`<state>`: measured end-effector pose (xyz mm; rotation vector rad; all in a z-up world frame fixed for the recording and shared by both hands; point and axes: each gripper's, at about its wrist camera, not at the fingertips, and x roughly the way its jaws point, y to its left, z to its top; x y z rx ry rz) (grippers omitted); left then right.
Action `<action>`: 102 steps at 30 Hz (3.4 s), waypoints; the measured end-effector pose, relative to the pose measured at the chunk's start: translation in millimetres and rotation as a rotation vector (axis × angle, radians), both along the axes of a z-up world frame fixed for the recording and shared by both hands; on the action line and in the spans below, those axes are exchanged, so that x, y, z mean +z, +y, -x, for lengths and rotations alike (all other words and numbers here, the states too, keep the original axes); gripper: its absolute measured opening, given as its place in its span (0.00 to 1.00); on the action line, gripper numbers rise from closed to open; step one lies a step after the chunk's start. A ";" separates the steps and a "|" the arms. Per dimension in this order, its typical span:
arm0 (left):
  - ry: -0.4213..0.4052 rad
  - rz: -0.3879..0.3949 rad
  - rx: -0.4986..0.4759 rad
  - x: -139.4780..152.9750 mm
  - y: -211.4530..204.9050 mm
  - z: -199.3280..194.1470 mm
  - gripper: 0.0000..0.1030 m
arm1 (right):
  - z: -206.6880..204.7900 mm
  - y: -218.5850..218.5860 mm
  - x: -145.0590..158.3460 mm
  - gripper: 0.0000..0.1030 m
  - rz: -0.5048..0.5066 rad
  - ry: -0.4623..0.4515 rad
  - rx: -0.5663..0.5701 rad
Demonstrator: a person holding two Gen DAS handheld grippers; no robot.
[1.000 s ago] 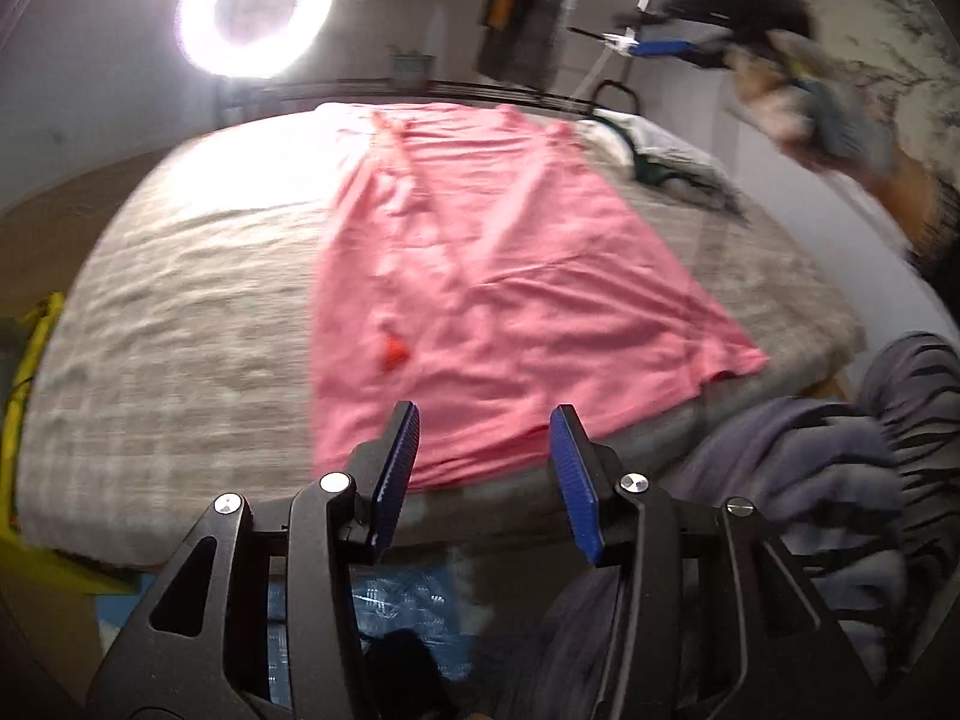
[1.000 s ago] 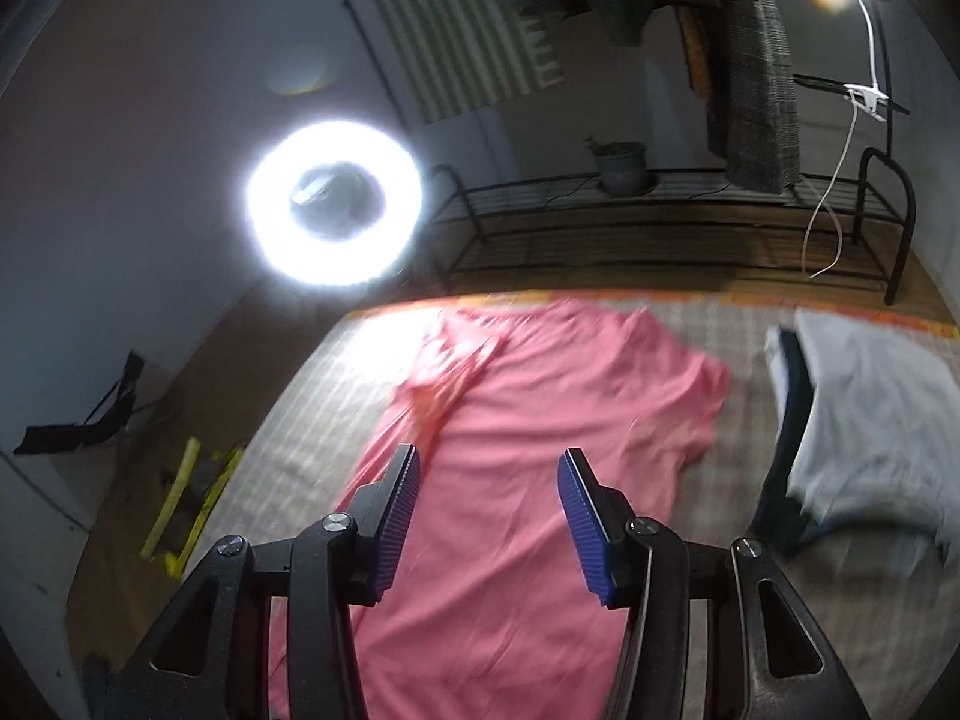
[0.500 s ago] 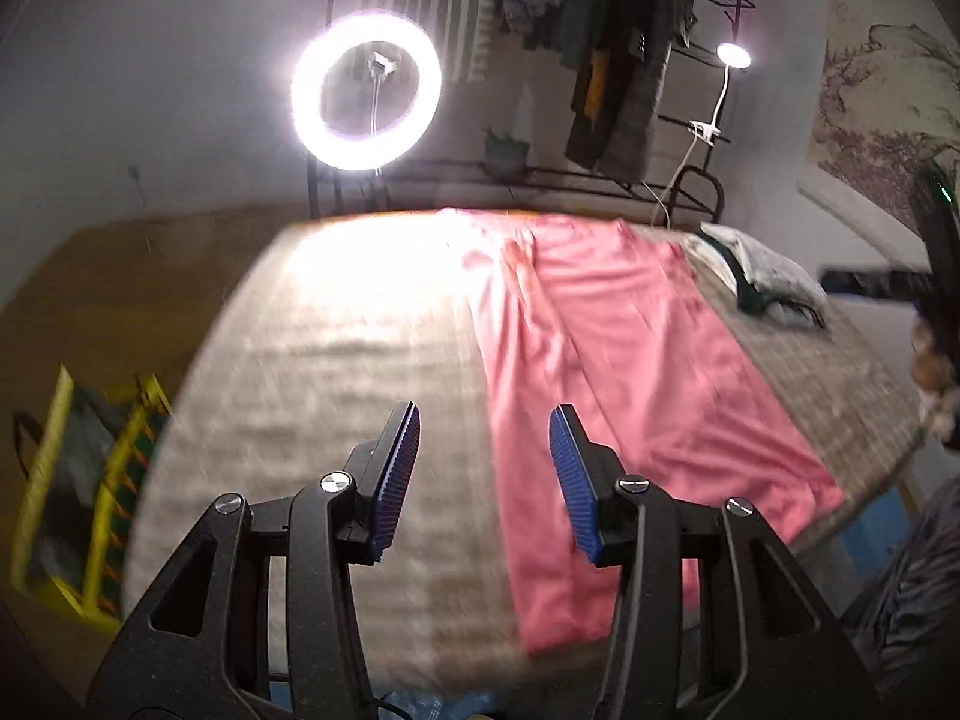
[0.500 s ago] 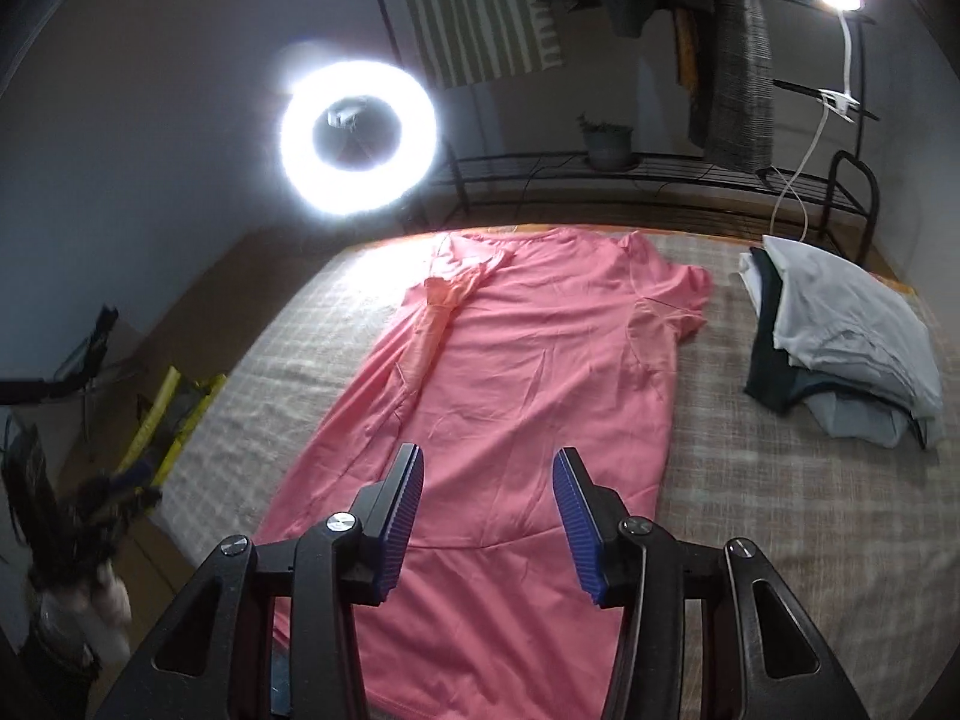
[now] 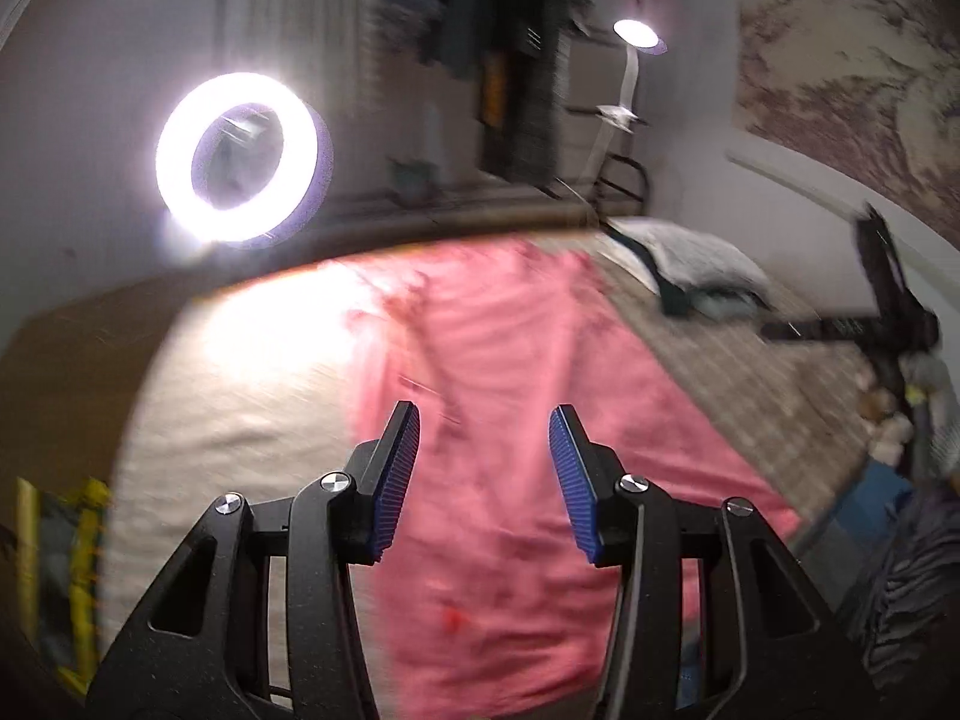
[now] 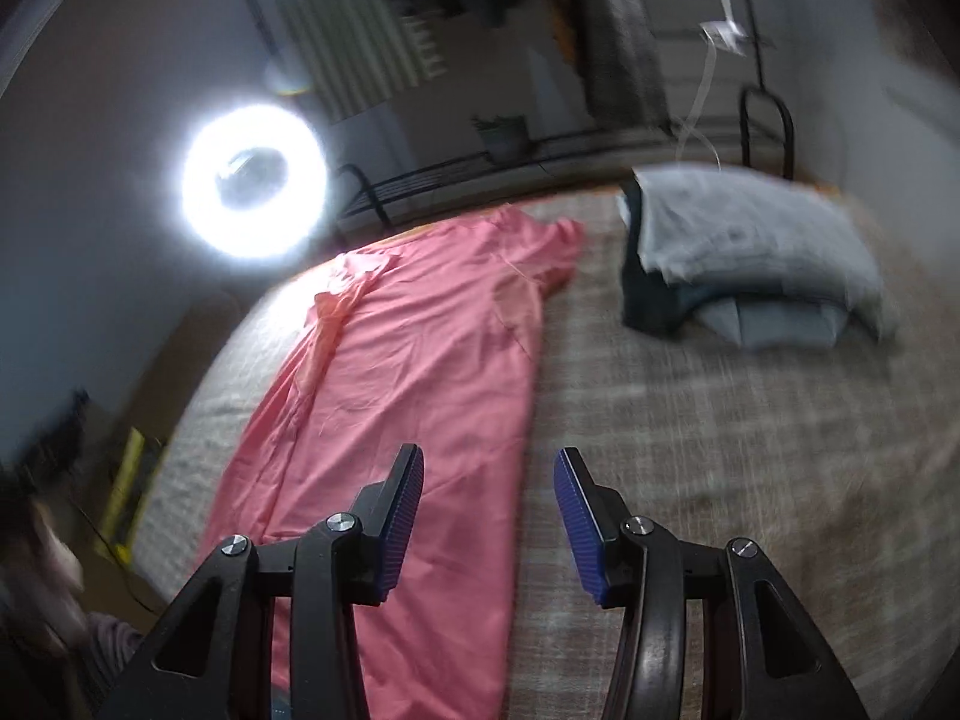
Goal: Fold small clothes
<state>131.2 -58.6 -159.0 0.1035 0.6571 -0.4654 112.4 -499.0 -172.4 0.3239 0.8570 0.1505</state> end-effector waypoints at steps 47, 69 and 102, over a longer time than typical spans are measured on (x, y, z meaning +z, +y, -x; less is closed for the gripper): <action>0.303 0.075 -0.321 -111.1 -192.5 52.4 0.01 | -126.2 -56.8 -51.8 0.47 -0.266 0.078 -0.011; 0.313 0.178 -0.198 -96.7 -156.7 48.9 0.01 | -254.4 -33.5 -119.6 0.24 -0.296 0.143 -0.117; 0.392 0.325 0.155 -125.0 -27.3 44.8 0.01 | -319.1 223.6 -63.7 0.00 0.375 0.095 0.243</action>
